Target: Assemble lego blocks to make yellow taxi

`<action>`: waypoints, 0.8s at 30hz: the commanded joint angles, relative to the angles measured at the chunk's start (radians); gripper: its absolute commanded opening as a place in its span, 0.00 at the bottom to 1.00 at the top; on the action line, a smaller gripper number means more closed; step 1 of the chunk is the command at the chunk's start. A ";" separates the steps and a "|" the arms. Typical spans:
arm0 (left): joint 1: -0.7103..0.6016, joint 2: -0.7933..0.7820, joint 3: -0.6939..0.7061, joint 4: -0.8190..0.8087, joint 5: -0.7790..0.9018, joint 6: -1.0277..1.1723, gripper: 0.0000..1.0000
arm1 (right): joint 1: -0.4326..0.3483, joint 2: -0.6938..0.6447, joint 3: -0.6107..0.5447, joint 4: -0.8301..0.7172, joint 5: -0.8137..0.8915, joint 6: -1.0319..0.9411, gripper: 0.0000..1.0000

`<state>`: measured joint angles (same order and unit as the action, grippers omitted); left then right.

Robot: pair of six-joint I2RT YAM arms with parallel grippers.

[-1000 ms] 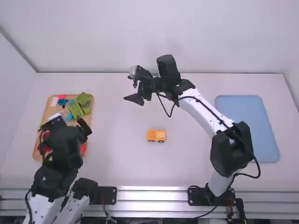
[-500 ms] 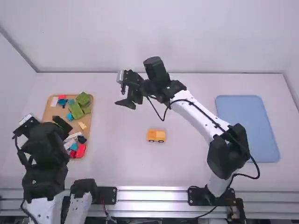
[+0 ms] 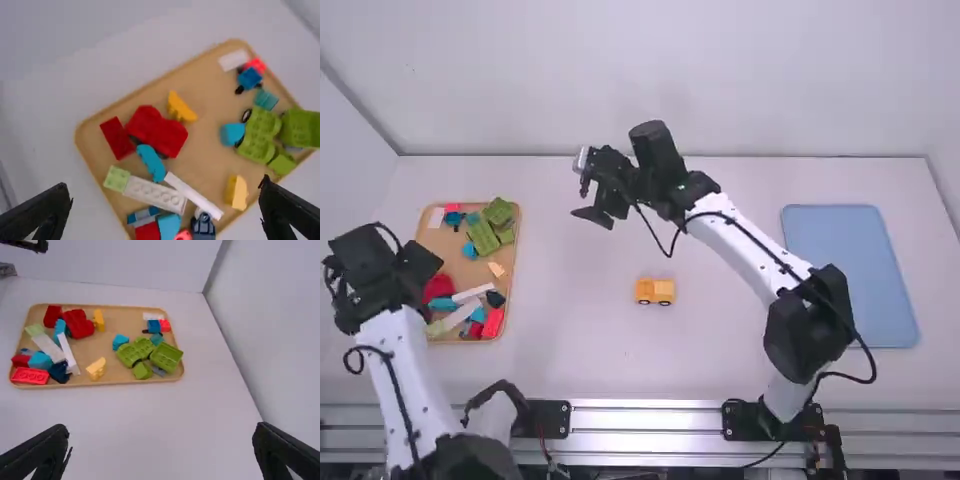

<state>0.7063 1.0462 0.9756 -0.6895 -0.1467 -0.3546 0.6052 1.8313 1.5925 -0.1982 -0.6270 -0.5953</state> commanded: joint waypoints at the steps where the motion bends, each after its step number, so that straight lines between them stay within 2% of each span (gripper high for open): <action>1: 0.038 0.064 0.079 -0.013 0.087 0.004 0.99 | -0.011 0.011 0.027 0.002 -0.001 0.000 0.98; 4: 0.034 0.132 0.133 -0.032 0.138 0.013 0.99 | -0.011 0.011 0.027 0.004 -0.001 -0.001 0.98; 7: -0.025 0.236 0.208 -0.037 0.241 0.013 0.99 | -0.011 0.011 0.027 0.010 -0.001 0.000 0.98; 13: -0.190 0.393 0.300 -0.047 0.233 0.029 0.99 | -0.002 0.011 0.027 0.005 0.000 0.000 0.98; 19: -0.398 0.603 0.425 -0.108 0.052 0.001 0.99 | -0.007 0.011 0.024 -0.003 0.000 0.022 0.98; 23: -0.426 0.705 0.452 -0.143 0.033 0.000 1.00 | -0.023 0.011 0.024 -0.033 0.000 0.023 0.98; 24: -0.424 0.731 0.452 -0.144 0.034 -0.001 0.97 | -0.024 0.011 0.024 -0.043 0.000 0.021 0.98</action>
<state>0.2733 1.7237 1.4097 -0.8207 -0.0589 -0.3473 0.5919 1.8317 1.5925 -0.2298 -0.6216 -0.5827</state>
